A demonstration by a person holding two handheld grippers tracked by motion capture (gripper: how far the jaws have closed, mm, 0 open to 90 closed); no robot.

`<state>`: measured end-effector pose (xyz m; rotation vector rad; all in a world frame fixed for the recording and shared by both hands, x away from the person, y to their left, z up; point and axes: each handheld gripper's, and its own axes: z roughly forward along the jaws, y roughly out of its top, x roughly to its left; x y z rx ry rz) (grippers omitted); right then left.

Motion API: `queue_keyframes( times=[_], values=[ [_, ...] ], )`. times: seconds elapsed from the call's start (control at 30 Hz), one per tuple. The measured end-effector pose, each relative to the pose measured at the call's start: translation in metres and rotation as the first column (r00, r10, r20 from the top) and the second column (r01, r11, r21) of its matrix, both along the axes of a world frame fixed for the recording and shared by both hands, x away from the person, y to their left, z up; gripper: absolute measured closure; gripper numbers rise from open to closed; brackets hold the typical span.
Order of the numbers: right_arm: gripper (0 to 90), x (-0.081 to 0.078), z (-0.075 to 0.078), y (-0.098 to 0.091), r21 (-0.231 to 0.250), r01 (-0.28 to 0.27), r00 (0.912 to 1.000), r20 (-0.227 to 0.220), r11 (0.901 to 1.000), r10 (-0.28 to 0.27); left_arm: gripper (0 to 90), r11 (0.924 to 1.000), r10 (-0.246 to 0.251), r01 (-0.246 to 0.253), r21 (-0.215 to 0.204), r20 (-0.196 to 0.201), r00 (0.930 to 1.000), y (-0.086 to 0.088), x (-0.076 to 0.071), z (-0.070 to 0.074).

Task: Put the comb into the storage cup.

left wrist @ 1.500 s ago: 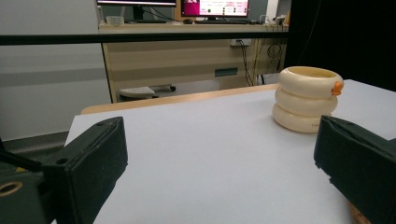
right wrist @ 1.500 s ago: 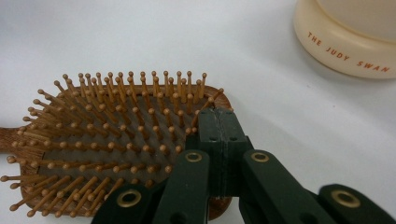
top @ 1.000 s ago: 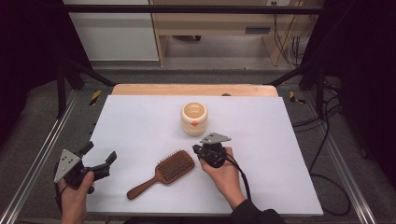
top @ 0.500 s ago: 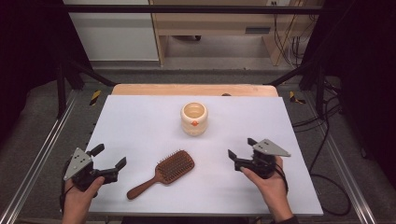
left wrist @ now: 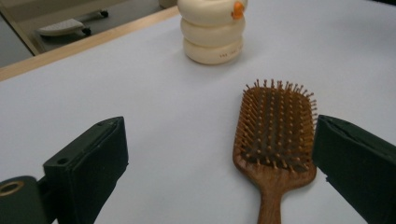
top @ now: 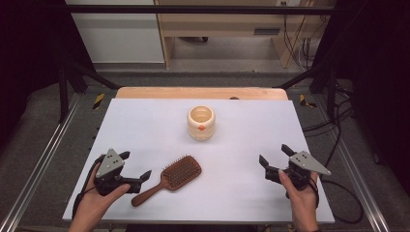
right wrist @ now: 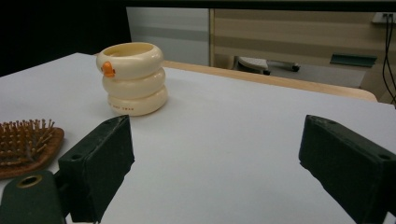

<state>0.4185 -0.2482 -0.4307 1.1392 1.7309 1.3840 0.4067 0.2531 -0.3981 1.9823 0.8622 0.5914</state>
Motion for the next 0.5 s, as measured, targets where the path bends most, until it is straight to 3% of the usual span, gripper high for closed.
queue_keyframes(
  times=[0.3, 0.5],
  values=[
    [10.3, -0.001, -0.008, 0.000, -0.029, 0.003, 1.0000, 0.008, 0.9996, -0.003, 4.0, 0.9937, -0.073, 0.077, 0.081, -0.058, 0.9956, -0.021, -0.002, -0.008],
    [9.7, 0.000, -0.009, 0.002, -0.040, -0.006, 1.0000, 0.000, 0.9992, 0.006, 4.0, 0.9921, -0.086, 0.092, 0.085, -0.080, 0.9931, -0.026, 0.000, -0.011]
  ],
)
